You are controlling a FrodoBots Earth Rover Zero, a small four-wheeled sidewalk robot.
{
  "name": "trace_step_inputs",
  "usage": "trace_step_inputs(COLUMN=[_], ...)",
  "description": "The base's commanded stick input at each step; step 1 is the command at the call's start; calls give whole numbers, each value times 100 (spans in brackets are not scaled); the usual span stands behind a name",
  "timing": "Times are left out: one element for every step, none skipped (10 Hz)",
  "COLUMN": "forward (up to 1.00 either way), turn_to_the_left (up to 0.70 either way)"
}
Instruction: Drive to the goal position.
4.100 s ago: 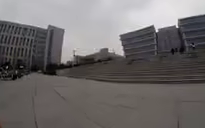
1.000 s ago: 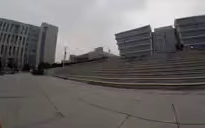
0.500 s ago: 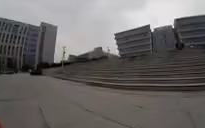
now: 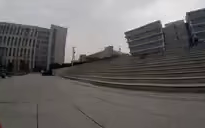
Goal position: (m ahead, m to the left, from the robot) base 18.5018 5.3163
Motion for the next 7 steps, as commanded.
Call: trace_step_inputs(forward=[70,70,70,70,70,70,70], turn_to_the_left=[34,34,34,34,19,-1,-1])
